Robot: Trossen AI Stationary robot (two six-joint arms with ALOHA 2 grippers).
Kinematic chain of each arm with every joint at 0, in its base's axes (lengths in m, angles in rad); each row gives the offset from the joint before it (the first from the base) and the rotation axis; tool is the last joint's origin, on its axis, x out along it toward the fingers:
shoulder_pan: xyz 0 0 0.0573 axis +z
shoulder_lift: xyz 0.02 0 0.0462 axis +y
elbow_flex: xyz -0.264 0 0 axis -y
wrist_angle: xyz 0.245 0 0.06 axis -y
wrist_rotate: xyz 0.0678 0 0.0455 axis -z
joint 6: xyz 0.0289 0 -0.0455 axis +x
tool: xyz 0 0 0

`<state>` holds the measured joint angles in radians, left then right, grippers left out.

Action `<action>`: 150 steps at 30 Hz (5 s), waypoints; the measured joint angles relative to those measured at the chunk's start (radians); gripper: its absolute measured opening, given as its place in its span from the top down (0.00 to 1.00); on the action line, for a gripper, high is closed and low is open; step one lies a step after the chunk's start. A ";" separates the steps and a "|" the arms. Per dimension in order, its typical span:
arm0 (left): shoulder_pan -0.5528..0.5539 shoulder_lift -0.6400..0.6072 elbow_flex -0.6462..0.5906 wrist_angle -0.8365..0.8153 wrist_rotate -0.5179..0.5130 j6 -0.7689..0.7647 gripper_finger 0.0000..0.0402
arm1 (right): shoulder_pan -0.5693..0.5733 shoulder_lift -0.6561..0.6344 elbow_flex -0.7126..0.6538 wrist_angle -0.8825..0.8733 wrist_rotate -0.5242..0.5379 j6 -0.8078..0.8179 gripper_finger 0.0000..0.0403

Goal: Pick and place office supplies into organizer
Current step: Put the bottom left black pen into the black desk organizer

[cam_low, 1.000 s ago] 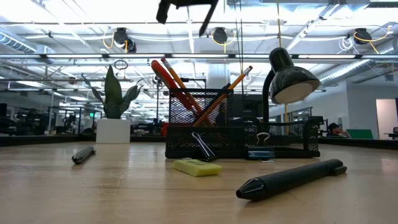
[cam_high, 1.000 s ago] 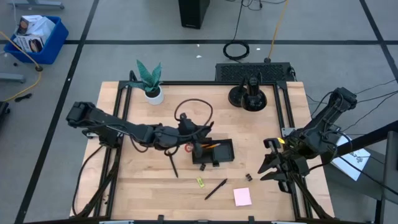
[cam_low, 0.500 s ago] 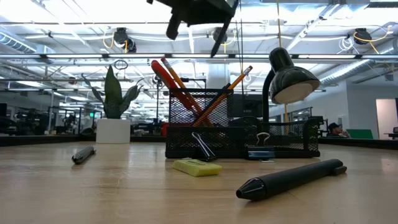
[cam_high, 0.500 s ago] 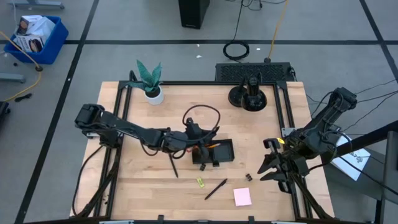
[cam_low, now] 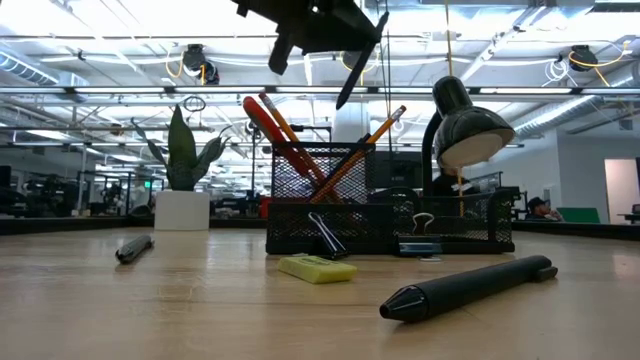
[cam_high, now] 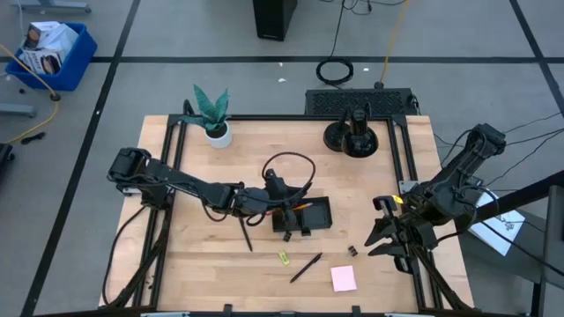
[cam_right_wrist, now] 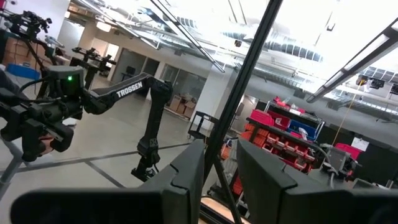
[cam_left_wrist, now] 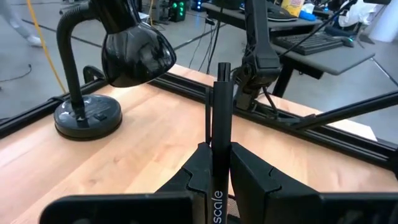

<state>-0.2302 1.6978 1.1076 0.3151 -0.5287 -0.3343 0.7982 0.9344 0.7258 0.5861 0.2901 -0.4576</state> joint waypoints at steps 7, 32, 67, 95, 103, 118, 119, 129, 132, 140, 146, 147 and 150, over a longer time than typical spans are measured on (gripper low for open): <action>0.000 0.000 0.000 -0.024 -0.002 0.000 0.88 | 0.000 0.000 0.000 0.000 -0.003 0.000 0.78; 0.012 0.071 0.000 -0.036 0.031 -0.012 0.88 | 0.000 0.000 0.000 -0.007 -0.004 0.003 0.78; 0.018 0.071 0.000 -0.027 0.033 0.050 0.88 | 0.000 0.000 0.000 -0.007 -0.005 0.000 0.78; 0.046 0.071 0.000 -0.054 0.081 0.068 0.88 | 0.000 0.000 0.000 -0.007 -0.004 0.000 0.78; 0.046 0.071 0.000 -0.090 0.085 0.063 0.88 | 0.000 0.000 0.000 -0.007 -0.004 0.000 0.78; 0.044 0.099 -0.006 -0.115 0.087 0.032 0.88 | 0.000 0.000 0.000 -0.008 -0.004 0.000 0.78; 0.044 0.112 -0.006 -0.119 0.093 0.025 0.88 | 0.000 0.000 0.000 -0.008 -0.004 0.000 0.78; 0.044 0.183 -0.006 -0.071 0.110 0.011 0.88 | 0.000 0.000 0.000 -0.022 -0.004 0.000 0.78; 0.044 0.177 -0.006 -0.073 0.110 0.015 0.88 | 0.000 0.000 0.000 -0.024 -0.004 0.000 0.78; 0.044 0.175 -0.006 -0.070 0.110 0.016 0.88 | 0.000 0.000 0.000 -0.031 -0.004 0.000 0.78; 0.044 0.175 -0.006 -0.071 0.122 0.014 0.88 | 0.000 0.000 0.000 -0.031 -0.004 0.000 0.78; 0.044 0.175 -0.006 -0.072 0.132 0.015 0.88 | 0.000 0.000 0.000 -0.031 -0.004 0.000 0.78; 0.043 0.175 -0.006 -0.073 0.146 0.014 0.88 | 0.000 0.000 0.000 -0.031 -0.004 0.000 0.78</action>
<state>-0.1871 1.8729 1.1015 0.2421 -0.3825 -0.3206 0.7986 0.9344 0.7254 0.5556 0.2859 -0.4576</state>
